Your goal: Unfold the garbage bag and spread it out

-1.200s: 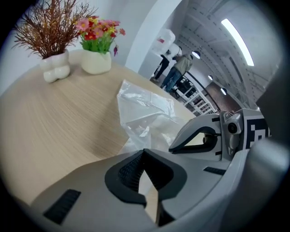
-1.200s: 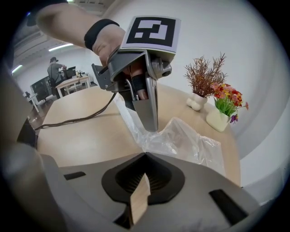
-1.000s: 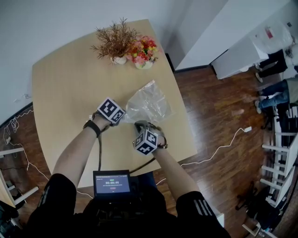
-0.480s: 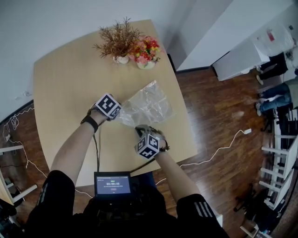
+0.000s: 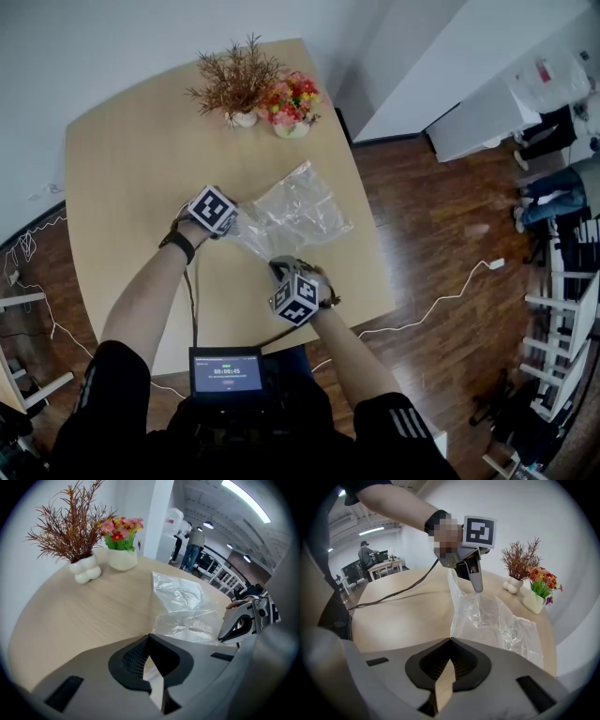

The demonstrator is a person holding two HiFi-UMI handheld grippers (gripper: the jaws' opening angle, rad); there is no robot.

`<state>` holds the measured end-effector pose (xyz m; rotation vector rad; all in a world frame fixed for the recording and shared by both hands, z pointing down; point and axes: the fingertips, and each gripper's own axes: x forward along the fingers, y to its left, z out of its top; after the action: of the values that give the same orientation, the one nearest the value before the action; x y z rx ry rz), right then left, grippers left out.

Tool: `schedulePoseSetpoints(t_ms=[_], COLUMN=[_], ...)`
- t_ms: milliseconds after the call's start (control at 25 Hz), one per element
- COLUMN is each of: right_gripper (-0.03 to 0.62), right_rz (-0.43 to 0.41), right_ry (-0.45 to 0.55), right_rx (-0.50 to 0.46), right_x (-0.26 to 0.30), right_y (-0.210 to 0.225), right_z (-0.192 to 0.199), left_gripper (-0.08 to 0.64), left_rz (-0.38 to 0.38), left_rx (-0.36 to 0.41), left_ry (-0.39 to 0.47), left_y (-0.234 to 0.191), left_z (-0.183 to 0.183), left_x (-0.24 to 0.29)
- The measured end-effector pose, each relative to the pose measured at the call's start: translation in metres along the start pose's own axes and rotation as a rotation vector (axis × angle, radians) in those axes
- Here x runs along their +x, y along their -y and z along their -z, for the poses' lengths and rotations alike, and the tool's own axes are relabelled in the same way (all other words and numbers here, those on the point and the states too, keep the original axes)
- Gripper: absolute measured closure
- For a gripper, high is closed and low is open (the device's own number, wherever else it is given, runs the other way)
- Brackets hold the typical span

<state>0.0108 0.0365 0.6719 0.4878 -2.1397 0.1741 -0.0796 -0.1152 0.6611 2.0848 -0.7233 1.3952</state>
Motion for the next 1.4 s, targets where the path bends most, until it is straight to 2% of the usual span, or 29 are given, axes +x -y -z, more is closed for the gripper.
schedulePoseSetpoints(t_ms=[200, 280, 400, 560, 640, 960, 1200, 1360, 1400], right_gripper=[0.574, 0.574, 0.574, 0.574, 0.574, 0.574, 0.574, 0.574, 0.574], right_rz=[0.001, 0.004, 0.010, 0.015, 0.019, 0.019, 0.017, 0.020, 0.021], right_ry=[0.000, -0.001, 0.000, 0.004, 0.006, 0.010, 0.005, -0.001, -0.003], right_rx=[0.001, 0.001, 0.002, 0.009, 0.013, 0.010, 0.001, -0.001, -0.001], right_x=[0.000, 0.000, -0.001, -0.001, -0.002, -0.003, -0.004, -0.004, -0.004], right_y=[0.001, 0.002, 0.004, 0.007, 0.008, 0.009, 0.009, 0.009, 0.010], right_z=[0.001, 0.000, -0.001, -0.001, 0.000, -0.003, -0.003, -0.001, 0.000], left_gripper=[0.556, 0.502, 0.472, 0.343, 0.318, 0.314, 0.327, 0.438, 0.446], left_rz=[0.008, 0.017, 0.034, 0.073, 0.102, 0.260, 0.279, 0.268, 0.269], left_rx=[-0.015, -0.018, -0.021, -0.029, -0.045, -0.099, -0.140, -0.152, -0.147], left_ry=[0.012, 0.016, 0.023, 0.024, 0.029, -0.012, -0.066, -0.063, -0.066], left_y=[0.002, 0.004, 0.005, 0.011, 0.014, 0.048, 0.061, 0.059, 0.060], left_z=[0.000, -0.001, -0.001, 0.003, 0.007, 0.037, 0.057, 0.059, 0.059], left_x=[-0.003, -0.005, -0.009, -0.014, -0.020, -0.028, -0.009, -0.004, -0.002])
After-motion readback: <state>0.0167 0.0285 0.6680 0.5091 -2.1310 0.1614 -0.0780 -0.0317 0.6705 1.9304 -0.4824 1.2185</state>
